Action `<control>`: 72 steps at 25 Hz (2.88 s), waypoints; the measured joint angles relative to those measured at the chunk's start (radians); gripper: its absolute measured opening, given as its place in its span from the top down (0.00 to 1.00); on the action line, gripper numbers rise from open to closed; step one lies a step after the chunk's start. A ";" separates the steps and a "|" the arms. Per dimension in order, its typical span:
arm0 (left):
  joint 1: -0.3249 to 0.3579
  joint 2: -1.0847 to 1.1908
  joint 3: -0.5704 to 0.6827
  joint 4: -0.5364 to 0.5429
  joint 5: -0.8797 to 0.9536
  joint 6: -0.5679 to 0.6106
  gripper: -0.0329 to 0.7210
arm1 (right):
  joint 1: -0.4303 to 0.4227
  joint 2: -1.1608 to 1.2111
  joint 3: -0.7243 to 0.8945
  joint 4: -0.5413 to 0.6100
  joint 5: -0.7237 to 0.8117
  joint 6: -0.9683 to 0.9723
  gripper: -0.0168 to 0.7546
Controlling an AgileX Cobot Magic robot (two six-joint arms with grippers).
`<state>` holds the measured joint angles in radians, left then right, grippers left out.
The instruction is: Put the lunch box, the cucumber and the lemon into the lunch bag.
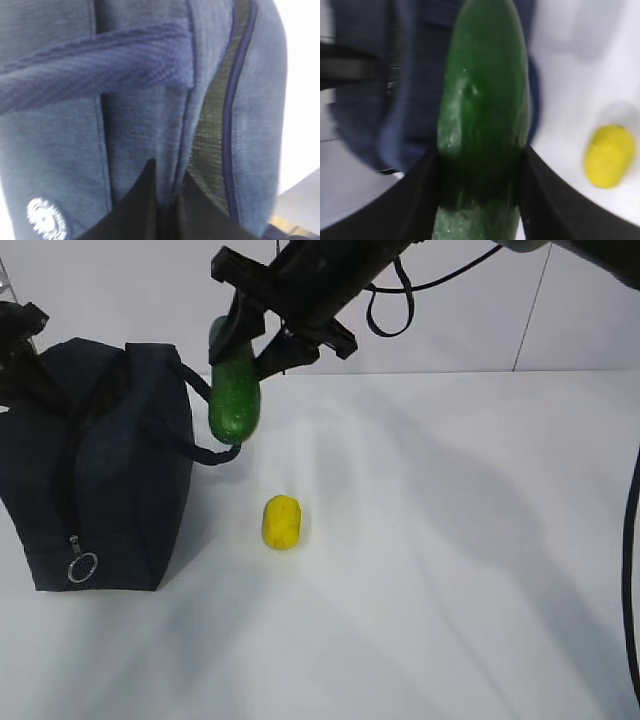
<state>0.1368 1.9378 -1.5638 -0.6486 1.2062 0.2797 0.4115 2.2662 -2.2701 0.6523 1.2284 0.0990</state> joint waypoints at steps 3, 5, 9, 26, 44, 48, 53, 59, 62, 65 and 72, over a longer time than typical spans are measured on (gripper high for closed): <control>0.000 0.000 0.000 -0.070 0.002 0.012 0.96 | 0.000 0.000 -0.004 0.138 0.000 -0.059 0.54; 0.000 0.000 0.000 -0.112 0.003 0.025 0.96 | 0.000 0.007 -0.004 0.247 0.000 -0.119 0.54; 0.000 0.000 0.000 -0.160 0.003 0.030 0.96 | 0.000 0.048 -0.006 0.393 0.000 -0.202 0.54; 0.000 0.000 0.000 -0.255 0.003 0.057 0.96 | 0.000 0.220 -0.006 0.546 -0.189 -0.231 0.51; 0.000 0.000 0.000 -0.277 0.003 0.065 0.96 | 0.000 0.220 -0.006 0.535 -0.161 -0.266 0.26; 0.006 0.000 0.000 -0.250 0.003 0.067 0.96 | 0.000 0.220 -0.006 0.535 -0.082 -0.305 0.33; 0.008 0.000 0.000 -0.153 0.003 0.068 0.97 | 0.000 0.220 -0.006 0.534 -0.027 -0.329 0.38; 0.008 0.000 0.000 -0.014 0.001 0.070 0.97 | 0.000 0.179 -0.011 0.441 -0.020 -0.325 0.38; 0.009 0.000 0.000 0.014 0.001 0.070 0.97 | 0.000 0.135 -0.039 0.367 -0.011 -0.304 0.38; 0.009 0.000 0.000 0.030 0.001 0.072 0.97 | 0.000 0.087 -0.073 0.322 -0.004 -0.286 0.38; 0.017 0.000 0.000 0.103 0.001 0.059 0.98 | 0.048 0.012 -0.091 -0.078 0.007 -0.134 0.39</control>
<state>0.1540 1.9374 -1.5638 -0.5458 1.2070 0.3385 0.4596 2.2780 -2.3608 0.5744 1.2354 -0.0353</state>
